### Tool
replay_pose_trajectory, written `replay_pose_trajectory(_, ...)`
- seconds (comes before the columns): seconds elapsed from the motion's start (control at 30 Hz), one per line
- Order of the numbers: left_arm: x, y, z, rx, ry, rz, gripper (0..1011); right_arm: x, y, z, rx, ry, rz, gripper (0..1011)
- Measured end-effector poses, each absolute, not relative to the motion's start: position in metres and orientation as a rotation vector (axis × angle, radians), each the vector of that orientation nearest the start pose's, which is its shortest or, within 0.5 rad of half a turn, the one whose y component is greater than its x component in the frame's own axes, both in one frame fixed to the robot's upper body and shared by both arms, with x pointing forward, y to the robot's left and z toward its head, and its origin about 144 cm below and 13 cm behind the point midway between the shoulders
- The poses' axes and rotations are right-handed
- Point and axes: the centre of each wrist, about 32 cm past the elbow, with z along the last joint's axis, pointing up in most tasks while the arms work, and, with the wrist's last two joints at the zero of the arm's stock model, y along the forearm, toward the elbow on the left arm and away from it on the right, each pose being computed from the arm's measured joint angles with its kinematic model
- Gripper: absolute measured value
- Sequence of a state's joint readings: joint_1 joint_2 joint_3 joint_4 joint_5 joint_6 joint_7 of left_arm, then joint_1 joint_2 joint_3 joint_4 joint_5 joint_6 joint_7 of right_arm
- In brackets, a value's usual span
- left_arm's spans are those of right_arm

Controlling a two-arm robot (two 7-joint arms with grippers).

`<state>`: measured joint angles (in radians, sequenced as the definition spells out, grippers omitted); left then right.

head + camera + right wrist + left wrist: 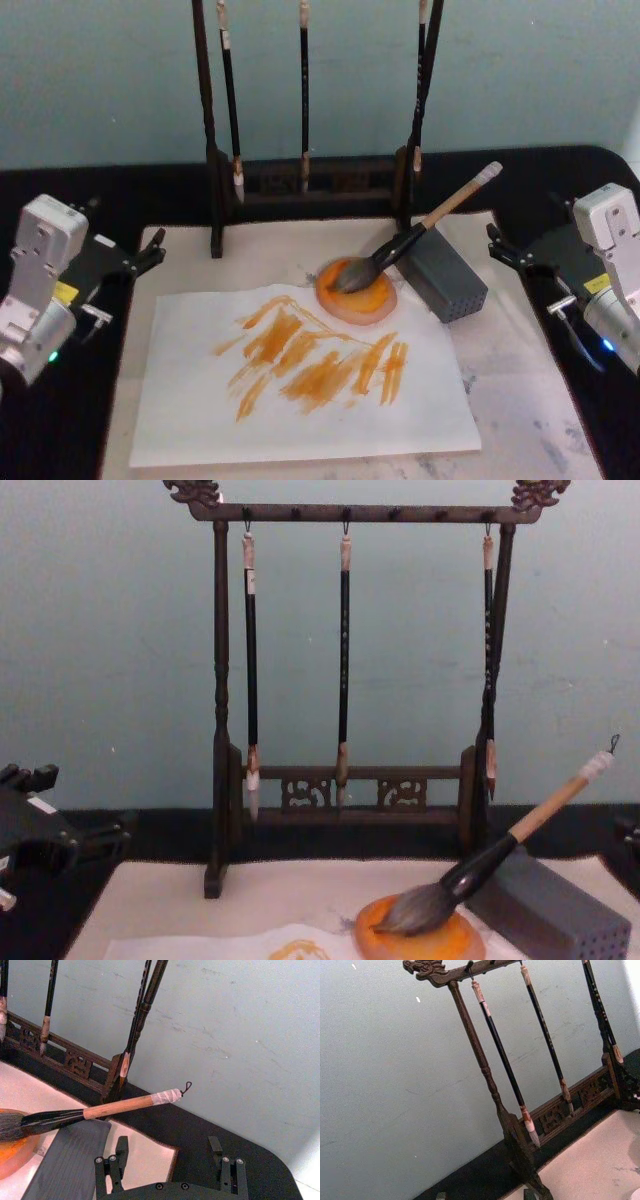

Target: Pick up the brush from the inkstone, write on the paper, then place the brush back to its original position.

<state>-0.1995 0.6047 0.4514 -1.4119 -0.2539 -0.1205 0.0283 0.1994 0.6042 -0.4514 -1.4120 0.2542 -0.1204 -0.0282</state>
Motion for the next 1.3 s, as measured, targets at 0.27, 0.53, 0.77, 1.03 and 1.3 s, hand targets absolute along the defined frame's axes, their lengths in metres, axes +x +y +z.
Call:
replay_pose_trajectory(0.27,0.4886,0.3097,1.1398,0.304,-0.285,1.248,1001,0.4886,-0.3097,1.1398,-0.305,-0.285,-1.248,1000)
replay_pose_trajectory(0.53,0.4886,0.3097,1.1398,0.304,-0.285,1.248,1001,0.4886,-0.3097,1.1398,-0.305,-0.285,-1.248,1000)
replay_pose_trajectory(0.77,0.4886,0.3097,1.1398,0.304,-0.285,1.248,1001,0.4886,-0.3097,1.1398,-0.305,-0.285,-1.248,1000)
replay_pose_trajectory(1.03,0.4886,0.3097,1.1398,0.304,-0.285,1.248,1001,0.4886,-0.3097,1.1398,-0.305,-0.285,-1.248,1000)
replay_pose_trajectory(1.3,0.4886,0.3097,1.1398,0.305,-0.285,1.248,1001,0.4886,-0.3097,1.1398,-0.304,-0.285,-1.248,1000)
